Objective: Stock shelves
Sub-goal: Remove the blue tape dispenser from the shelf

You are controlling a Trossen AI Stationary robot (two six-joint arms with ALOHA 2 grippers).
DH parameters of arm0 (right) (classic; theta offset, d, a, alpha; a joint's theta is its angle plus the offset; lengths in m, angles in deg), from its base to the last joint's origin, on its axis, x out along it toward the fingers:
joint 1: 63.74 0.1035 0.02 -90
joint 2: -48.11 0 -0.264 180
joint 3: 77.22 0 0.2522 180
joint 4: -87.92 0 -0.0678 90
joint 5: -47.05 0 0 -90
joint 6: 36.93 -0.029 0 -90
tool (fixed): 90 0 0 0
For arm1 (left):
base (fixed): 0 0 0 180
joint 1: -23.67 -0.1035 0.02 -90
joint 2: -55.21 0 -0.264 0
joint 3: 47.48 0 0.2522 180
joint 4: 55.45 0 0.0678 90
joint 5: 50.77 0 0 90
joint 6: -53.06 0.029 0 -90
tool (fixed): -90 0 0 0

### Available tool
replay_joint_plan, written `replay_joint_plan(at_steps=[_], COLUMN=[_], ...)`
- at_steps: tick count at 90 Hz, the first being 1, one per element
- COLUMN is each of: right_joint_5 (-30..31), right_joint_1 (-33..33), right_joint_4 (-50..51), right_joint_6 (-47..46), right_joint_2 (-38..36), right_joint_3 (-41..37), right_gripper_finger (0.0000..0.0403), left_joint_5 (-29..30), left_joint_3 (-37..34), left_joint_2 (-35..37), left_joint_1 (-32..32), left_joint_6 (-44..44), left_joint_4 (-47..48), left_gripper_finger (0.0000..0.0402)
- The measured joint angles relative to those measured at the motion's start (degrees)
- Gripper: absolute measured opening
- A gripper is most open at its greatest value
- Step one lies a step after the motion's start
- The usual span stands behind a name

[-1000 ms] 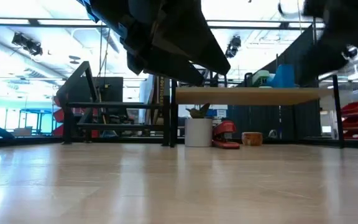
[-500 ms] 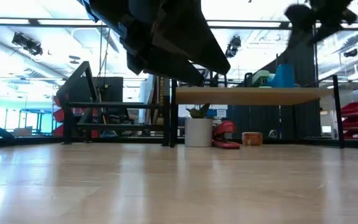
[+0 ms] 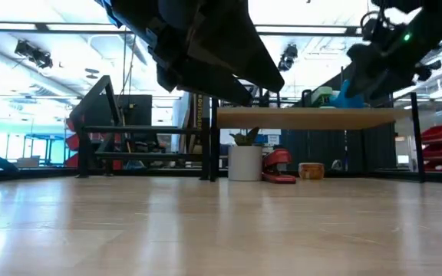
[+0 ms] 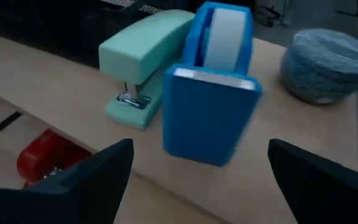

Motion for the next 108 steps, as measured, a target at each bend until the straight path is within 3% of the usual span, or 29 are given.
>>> replay_joint_plan(at_steps=[25, 39, 53, 70, 77, 93, 108], right_joint_5=[0.4, -2.9, -5.3, -6.5, -6.5, -6.7, -6.3], right_joint_1=[-6.7, -10.5, -13.0, -14.3, -14.3, -13.3, -8.4], right_joint_4=[-8.6, -11.3, -12.1, -12.0, -11.7, -5.6, 7.3], right_joint_6=[7.1, 10.6, 11.9, 11.5, 11.5, 11.1, 5.6], right_joint_2=[1.1, 1.1, 1.1, 1.1, 0.8, -0.6, -1.2], right_joint_3=[-1.2, -1.2, -1.2, -1.2, -1.2, 1.9, 9.9], right_gripper_finger=[0.0344, 0.0335, 0.0282, 0.0177, 0.0174, 0.0174, 0.0174], left_joint_5=[0.0, 0.0, 0.0, 0.0, 0.0, 0.0, 0.0], left_joint_3=[0.0, 0.0, 0.0, 0.0, 0.0, 0.0, 0.0], left_joint_2=[0.0, 0.0, 0.0, 0.0, 0.0, 0.0, 0.0], left_joint_1=[0.0, 0.0, 0.0, 0.0, 0.0, 0.0, 0.0], left_joint_6=[0.0, -0.1, -0.1, -0.1, -0.1, -0.1, -0.1], left_joint_4=[0.0, 0.0, 0.0, 0.0, 0.0, 0.0, 0.0], left_gripper_finger=[0.0284, 0.0284, 0.0284, 0.0284, 0.0284, 0.0284, 0.0284])
